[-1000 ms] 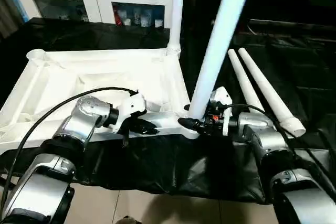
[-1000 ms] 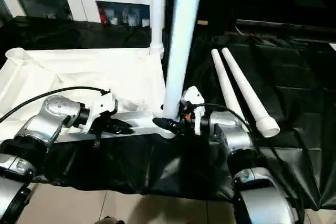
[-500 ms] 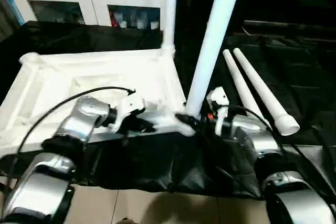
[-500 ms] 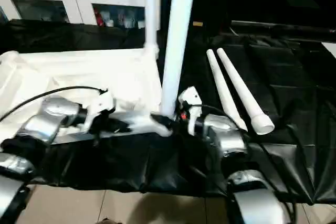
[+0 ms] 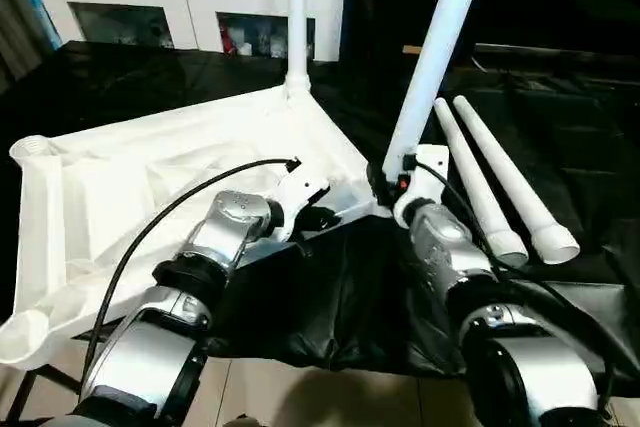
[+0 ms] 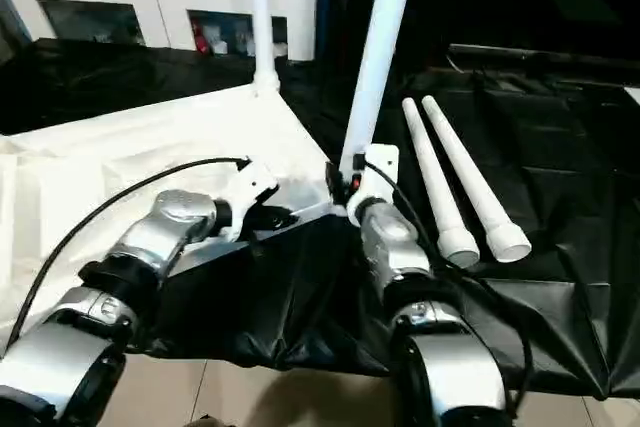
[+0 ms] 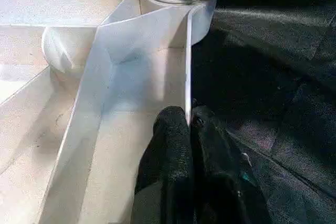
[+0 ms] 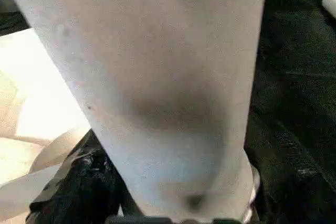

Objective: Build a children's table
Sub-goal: Rotate leg to tighten

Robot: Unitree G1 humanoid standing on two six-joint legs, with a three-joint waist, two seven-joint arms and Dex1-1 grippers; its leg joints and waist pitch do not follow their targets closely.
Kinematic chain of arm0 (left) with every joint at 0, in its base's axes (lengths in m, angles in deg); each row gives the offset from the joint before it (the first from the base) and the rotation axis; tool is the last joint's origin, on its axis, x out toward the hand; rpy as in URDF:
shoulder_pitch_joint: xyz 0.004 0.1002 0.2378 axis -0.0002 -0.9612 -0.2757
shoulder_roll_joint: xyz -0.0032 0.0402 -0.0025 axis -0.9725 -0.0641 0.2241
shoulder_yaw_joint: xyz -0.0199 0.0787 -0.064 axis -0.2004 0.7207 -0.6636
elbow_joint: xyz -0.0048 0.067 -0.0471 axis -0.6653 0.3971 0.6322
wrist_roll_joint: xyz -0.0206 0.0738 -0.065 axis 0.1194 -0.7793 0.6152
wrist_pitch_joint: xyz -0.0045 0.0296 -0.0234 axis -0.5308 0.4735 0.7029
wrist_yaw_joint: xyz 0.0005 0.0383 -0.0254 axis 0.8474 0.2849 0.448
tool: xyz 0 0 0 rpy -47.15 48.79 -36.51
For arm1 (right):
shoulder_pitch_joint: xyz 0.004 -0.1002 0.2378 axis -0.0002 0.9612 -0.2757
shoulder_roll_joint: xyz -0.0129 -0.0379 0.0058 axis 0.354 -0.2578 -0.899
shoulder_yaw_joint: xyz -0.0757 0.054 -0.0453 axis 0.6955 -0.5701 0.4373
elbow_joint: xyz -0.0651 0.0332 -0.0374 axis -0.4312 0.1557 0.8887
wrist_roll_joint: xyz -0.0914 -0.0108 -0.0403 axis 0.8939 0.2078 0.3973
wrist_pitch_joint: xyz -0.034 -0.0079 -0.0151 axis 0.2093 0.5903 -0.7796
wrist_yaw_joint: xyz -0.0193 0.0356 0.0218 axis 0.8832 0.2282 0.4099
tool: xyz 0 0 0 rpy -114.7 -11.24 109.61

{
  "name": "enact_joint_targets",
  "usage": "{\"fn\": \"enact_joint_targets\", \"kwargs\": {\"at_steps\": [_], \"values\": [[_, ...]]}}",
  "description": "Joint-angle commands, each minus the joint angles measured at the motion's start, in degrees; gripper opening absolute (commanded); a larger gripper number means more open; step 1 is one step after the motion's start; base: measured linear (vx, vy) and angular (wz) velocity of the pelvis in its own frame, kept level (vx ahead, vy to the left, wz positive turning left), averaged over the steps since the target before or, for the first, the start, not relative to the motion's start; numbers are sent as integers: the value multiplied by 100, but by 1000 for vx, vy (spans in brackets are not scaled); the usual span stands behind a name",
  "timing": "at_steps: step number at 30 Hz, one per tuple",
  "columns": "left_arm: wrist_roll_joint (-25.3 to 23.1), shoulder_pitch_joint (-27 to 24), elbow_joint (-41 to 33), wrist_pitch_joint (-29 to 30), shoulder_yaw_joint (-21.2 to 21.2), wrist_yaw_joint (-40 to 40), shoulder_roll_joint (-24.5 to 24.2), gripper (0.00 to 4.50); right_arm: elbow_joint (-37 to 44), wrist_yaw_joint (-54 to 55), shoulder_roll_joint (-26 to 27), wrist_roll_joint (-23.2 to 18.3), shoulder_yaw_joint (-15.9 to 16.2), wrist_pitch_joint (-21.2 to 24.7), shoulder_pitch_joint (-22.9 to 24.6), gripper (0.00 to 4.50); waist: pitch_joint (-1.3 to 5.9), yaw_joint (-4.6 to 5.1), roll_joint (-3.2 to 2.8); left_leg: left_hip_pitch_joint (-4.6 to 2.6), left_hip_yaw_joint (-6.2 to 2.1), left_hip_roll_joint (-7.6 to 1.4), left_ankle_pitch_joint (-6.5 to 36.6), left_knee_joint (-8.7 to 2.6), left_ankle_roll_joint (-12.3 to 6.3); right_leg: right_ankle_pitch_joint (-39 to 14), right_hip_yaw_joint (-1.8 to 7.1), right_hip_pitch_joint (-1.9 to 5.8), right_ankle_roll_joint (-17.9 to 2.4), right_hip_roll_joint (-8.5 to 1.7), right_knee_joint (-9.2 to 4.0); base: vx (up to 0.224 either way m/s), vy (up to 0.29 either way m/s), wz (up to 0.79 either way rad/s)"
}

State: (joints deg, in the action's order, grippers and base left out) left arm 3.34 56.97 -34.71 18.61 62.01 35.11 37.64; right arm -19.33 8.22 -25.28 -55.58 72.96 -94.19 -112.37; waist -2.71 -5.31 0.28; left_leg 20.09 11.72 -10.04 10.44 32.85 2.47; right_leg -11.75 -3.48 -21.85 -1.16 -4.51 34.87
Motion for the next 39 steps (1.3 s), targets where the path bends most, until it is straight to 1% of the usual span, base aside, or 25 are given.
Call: {"fn": "enact_joint_targets", "kwargs": {"at_steps": [1,2,3,5,6,8,10,11,12,13,15,16,17,18,19,20,21,22,24,25,30,32,33,35,39], "values": [[22,71,-117,-65,196,116,277,0,-485,-114,492,-82,117,292,94,269,260,17,-71,-81,-225,-367,1988,-481,124,-1692,311,108,-1120,-502,-539,0,0,0],[17,47,-136,-85,201,83,260,0,-497,-109,498,-27,148,233,78,269,256,24,-72,-89,-230,-369,2087,-487,147,-1808,311,98,-1088,-500,-550,0,0,0],[22,-17,-192,-130,199,16,200,0,-488,-174,499,18,171,110,59,304,257,23,-81,-91,-238,-374,2143,-490,169,-1889,314,92,-1065,-514,-557,0,0,0],[37,-59,-221,-188,190,-38,150,0,-475,-243,495,-8,135,20,37,304,261,34,-73,-84,-242,-374,2143,-495,169,-1889,316,91,-1047,-512,-559,0,0,0],[41,-78,-232,-216,180,-63,130,0,-479,-271,495,-28,101,-19,20,339,260,41,-75,-82,-236,-378,2123,-496,163,-1807,319,87,-1064,-506,-553,0,0,0],[115,-157,-309,-363,132,-277,37,0,-428,-399,449,-62,50,-145,-18,341,259,40,-76,-70,-233,-375,2060,-497,123,-1716,323,99,-1091,-513,-547,0,0,0],[190,-233,-394,-498,97,-529,-96,0,-334,-584,359,-66,38,-266,-32,379,267,49,-56,-51,-221,-377,1920,-490,71,-1567,322,117,-1139,-507,-527,0,0,0],[216,-256,-419,-538,94,-641,-156,0,-289,-685,310,-51,59,-304,-27,379,278,44,-45,-38,-223,-374,1828,-481,43,-1476,322,134,-1152,-515,-512,0,0,0],[221,-268,-427,-554,97,-703,-200,0,-251,-778,277,-50,75,-323,-18,386,291,55,-59,-2,-220,-373,1605,-473,-26,-1221,325,164,-1206,-518,-478,0,0,0],[228,-301,-445,-625,112,-869,-319,0,-160,-1032,185,-29,135,-380,11,390,306,48,-67,-13,-207,-373,1486,-456,-56,-1035,322,159,-1241,-510,-462,0,0,0],[239,-337,-464,-711,131,-1051,-434,0,-56,-1321,85,1,219,-414,56,398,352,31,-63,10,-180,-356,1035,-394,-247,-271,307,199,-1408,-495,-373,0,0,0],[291,-382,-501,-785,133,-1293,-559,0,80,-1739,-56,52,359,-415,124,409,403,7,-31,36,-155,-352,364,-312,-518,812,286,204,-1583,-455,-229,0,0,0],[358,-419,-543,-823,124,-1532,-671,0,231,-2200,-209,114,529,-367,205,419,405,-9,-22,62,-143,-336,215,-285,-638,1067,265,217,-1611,-427,-198,0,0,0],[374,-426,-552,-829,118,-1587,-696,0,259,-2315,-245,134,564,-356,221,425,387,-24,-40,84,-123,-341,120,-263,-823,1289,248,191,-1668,-431,-184,0,0,0],[377,-428,-554,-830,117,-1598,-700,0,265,-2338,-252,138,571,-354,224,431,386,-24,-47,79,-123,-353,176,-262,-857,1240,244,188,-1684,-442,-189,0,0,0],[388,-465,-588,-892,144,-1847,-849,0,419,-2861,-521,361,867,-330,337,441,386,-25,-34,74,-129,-369,267,-267,-862,1065,232,197,-1692,-451,-200,0,0,0],[389,-483,-599,-921,155,-1966,-924,0,526,-3174,-654,408,978,-309,402,441,383,-32,-38,77,-134,-368,323,-266,-850,940,222,200,-1681,-448,-205,0,0,0],[389,-488,-602,-929,159,-1999,-945,0,558,-3265,-692,419,1008,-302,421,441,365,-35,-40,69,-133,-387,496,-281,-766,558,232,198,-1659,-462,-240,0,0,0],[410,-512,-602,-991,175,-2221,-1077,0,795,-3937,-917,407,1146,-213,534,441,353,-38,-41,65,-132,-388,637,-294,-696,299,238,203,-1637,-453,-267,0,0,0],[463,-537,-604,-1039,195,-2487,-1202,0,1036,-4577,-1152,379,1319,-102,626,441,349,-41,-48,66,-140,-394,699,-300,-655,206,242,200,-1627,-455,-270,0,0,0],[523,-564,-619,-1077,260,-2864,-1364,0,1272,-5247,-1415,360,1550,48,685,441,339,-64,-44,46,-140,-407,827,-302,-550,-43,255,176,-1639,-469,-290,0,0,0],[539,-568,-630,-1061,280,-3040,-1427,0,1344,-5457,-1480,301,1572,239,662,441,336,-72,-33,51,-147,-409,825,-306,-515,-160,257,182,-1628,-476,-290,0,0,0],[550,-569,-636,-1062,282,-3110,-1449,0,1367,-5562,-1510,298,1592,309,652,417,339,-74,-10,46,-145,-409,819,-306,-491,-210,256,182,-1615,-475,-293,0,0,0],[550,-568,-638,-1055,284,-3142,-1463,0,1377,-5618,-1525,303,1605,338,648,405,346,-85,-27,46,-145,-410,746,-298,-475,-145,257,177,-1637,-479,-278,0,0,0],[520,-549,-578,-1106,316,-3245,-1540,0,1506,-5896,-1608,323,1728,474,692,369,363,-91,10,57,-141,-393,565,-272,-566,151,248,190,-1661,-470,-240,0,0,0]]}}
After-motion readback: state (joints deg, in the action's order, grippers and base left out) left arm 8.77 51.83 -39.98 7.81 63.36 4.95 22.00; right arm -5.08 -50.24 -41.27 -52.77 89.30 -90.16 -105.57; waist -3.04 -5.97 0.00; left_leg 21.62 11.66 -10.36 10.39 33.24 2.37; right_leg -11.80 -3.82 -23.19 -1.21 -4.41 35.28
